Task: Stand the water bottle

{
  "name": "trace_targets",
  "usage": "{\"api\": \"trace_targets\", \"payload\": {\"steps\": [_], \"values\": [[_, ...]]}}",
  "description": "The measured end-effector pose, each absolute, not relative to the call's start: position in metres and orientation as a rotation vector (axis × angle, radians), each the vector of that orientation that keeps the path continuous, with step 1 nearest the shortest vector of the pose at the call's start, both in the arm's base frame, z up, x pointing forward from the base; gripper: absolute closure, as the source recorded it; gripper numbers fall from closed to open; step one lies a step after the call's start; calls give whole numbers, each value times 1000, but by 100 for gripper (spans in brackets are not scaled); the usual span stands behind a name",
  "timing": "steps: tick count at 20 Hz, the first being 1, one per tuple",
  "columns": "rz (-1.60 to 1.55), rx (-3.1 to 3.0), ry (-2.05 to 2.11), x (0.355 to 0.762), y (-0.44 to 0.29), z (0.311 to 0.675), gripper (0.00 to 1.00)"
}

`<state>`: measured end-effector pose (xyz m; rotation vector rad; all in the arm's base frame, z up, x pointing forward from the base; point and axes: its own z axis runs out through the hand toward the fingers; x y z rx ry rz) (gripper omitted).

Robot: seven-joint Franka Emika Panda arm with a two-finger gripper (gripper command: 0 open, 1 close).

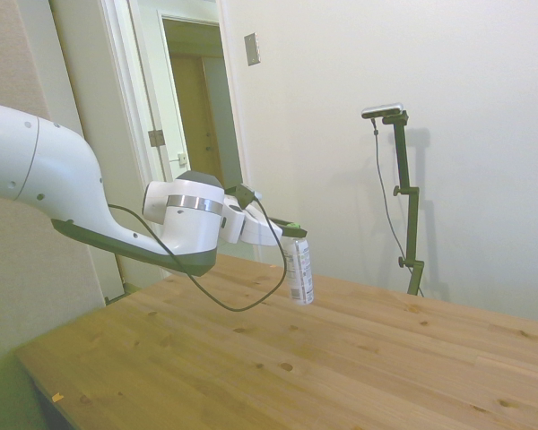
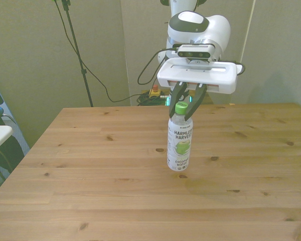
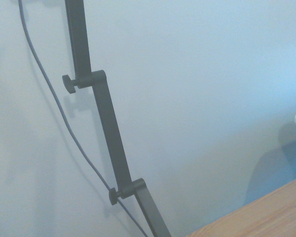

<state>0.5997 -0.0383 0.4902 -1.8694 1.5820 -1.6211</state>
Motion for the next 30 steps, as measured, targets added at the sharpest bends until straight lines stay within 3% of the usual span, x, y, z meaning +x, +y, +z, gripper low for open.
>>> {"api": "trace_targets", "payload": {"steps": [17,26,27,30], "values": [[-1655,-1880,1632,677,-79,440,100],[-1652,-1874,1644,694,-89,426,100],[-1652,-1875,1643,695,-89,426,0],[-1651,-1878,1639,694,-88,425,0]]}}
